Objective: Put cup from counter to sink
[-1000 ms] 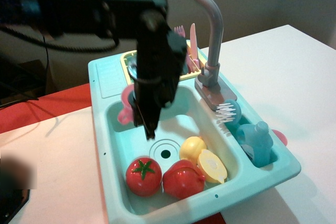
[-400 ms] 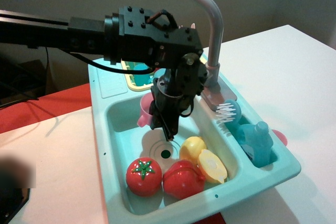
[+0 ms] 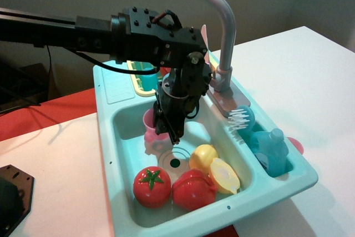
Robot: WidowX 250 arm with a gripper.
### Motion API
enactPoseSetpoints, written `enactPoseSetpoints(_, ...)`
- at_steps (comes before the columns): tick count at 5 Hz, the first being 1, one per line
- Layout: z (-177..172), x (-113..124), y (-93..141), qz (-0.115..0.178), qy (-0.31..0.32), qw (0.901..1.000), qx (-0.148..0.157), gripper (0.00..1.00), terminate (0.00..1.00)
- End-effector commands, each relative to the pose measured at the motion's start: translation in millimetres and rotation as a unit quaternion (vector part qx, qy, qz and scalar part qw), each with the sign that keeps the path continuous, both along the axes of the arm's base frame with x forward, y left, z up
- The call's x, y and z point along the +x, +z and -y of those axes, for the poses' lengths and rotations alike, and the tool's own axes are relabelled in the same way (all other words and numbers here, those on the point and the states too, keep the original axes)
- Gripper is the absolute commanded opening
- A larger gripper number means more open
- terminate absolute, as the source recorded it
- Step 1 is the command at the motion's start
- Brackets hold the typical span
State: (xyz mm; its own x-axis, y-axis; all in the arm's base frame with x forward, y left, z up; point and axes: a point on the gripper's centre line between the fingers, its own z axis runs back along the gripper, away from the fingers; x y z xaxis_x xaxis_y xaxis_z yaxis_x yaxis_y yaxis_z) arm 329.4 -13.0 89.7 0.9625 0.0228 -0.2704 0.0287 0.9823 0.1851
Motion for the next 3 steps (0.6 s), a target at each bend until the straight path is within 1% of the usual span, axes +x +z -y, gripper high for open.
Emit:
enactPoseSetpoints(1, 1.7, 0.3, 16.6, 0.02, 0.001, 0.9997, -0.012, 1.0, 0.0)
enactPoseSetpoints(2, 0.4, -2.6, 22.3, 0.021, 0.003, 0.9997, -0.011, 1.0, 0.0)
enactPoseSetpoints(3, -11.2, -6.1, 39.4, 0.02, 0.008, 0.9997, 0.01, 1.0, 1.0)
